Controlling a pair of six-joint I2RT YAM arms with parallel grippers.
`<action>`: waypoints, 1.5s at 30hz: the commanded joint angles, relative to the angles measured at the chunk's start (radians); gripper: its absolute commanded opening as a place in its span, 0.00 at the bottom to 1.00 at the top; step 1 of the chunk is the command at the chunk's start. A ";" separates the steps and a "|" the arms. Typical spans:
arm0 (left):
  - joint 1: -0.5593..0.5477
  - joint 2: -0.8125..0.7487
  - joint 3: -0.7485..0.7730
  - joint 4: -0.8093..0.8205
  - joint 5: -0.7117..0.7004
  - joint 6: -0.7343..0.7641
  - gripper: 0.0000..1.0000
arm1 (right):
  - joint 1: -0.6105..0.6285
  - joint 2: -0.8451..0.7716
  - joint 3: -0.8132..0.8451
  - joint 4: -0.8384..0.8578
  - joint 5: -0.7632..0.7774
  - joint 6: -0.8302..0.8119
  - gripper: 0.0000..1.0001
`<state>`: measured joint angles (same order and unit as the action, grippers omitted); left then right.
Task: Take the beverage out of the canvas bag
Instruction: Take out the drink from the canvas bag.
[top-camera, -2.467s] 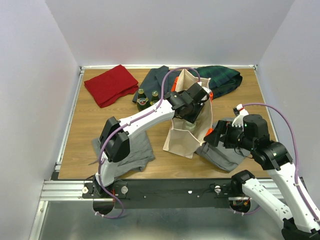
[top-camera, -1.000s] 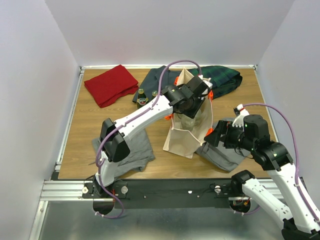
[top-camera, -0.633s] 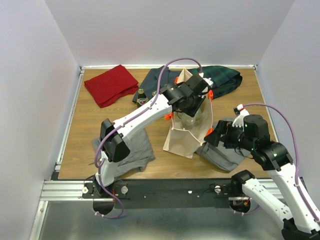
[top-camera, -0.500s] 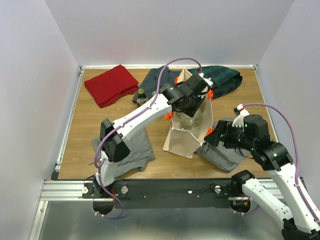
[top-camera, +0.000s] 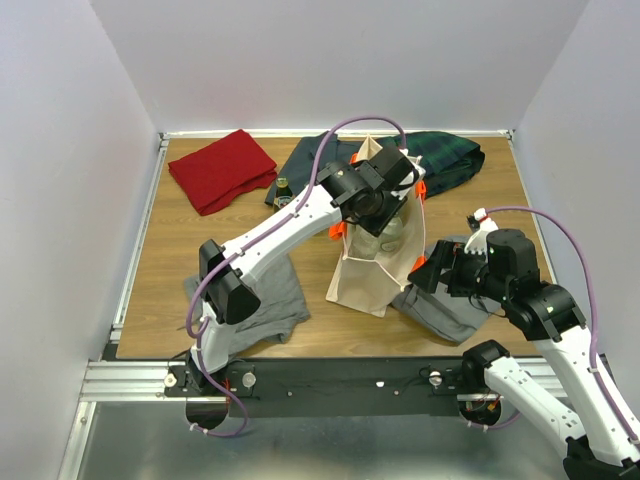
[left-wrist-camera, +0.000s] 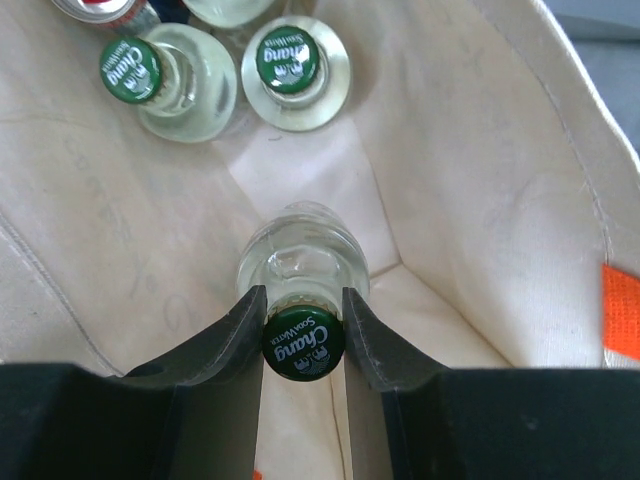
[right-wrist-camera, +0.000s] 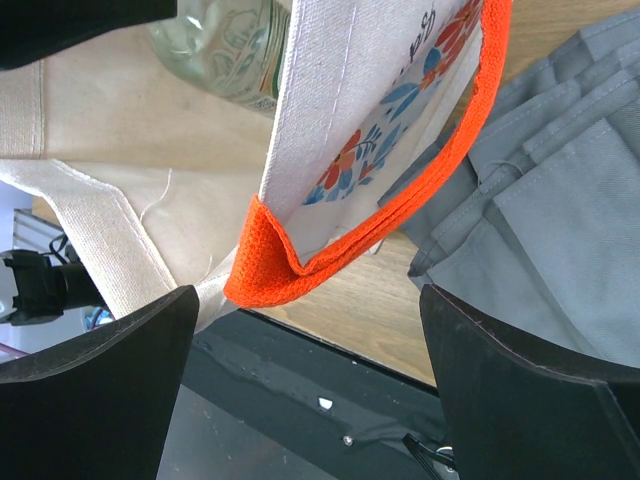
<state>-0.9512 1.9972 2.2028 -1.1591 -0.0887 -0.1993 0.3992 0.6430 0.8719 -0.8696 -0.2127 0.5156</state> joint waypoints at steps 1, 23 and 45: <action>-0.008 -0.040 0.044 0.018 0.049 0.026 0.00 | 0.004 0.001 -0.013 -0.019 0.021 -0.003 1.00; 0.000 -0.064 0.153 -0.082 0.081 0.049 0.00 | 0.004 0.003 -0.014 -0.019 0.024 -0.002 1.00; 0.011 -0.140 0.204 -0.037 -0.005 0.052 0.00 | 0.004 0.012 -0.016 -0.019 0.035 0.003 1.00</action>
<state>-0.9482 1.9499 2.3394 -1.2793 -0.0490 -0.1604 0.3992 0.6502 0.8719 -0.8696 -0.2119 0.5224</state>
